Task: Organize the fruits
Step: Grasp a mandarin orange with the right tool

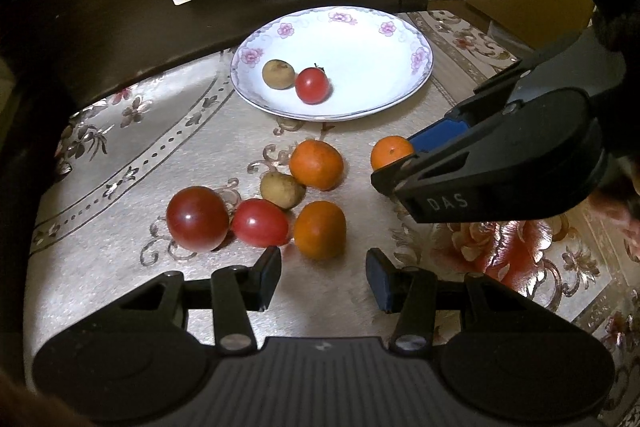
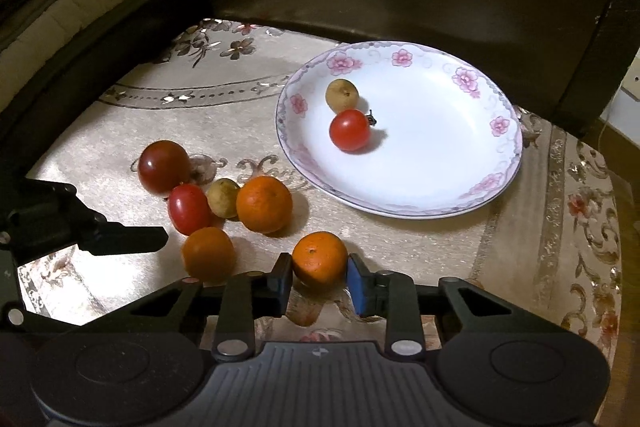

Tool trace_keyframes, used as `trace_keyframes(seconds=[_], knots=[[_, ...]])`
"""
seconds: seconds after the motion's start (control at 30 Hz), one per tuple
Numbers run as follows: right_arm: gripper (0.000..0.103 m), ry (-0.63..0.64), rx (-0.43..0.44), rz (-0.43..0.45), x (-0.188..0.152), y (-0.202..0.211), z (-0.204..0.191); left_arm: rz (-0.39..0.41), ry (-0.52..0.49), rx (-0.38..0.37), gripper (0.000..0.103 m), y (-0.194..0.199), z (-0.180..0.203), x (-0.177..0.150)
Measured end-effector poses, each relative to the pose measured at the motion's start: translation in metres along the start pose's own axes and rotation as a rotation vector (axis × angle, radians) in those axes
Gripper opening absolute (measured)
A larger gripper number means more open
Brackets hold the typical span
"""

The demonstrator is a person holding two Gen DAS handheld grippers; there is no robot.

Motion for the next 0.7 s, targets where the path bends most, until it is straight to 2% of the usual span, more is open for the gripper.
trace_keyframes(seconds=[0.7], knots=[[0.026,-0.03,-0.006,-0.014,-0.005,0.003,0.009,0.001,-0.014,-0.008,0.053,-0.012,0.006,0.005]])
Point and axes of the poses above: each gripper's, at about its wrist camera, not at the fingertips, and y roughly against the way its jaws point, z to its right, x to its top, the point moved 4 cm from there along -y, roughly the way its jaws point, and after that the axes turned 8 degrees about y, right-handed, at the moved point
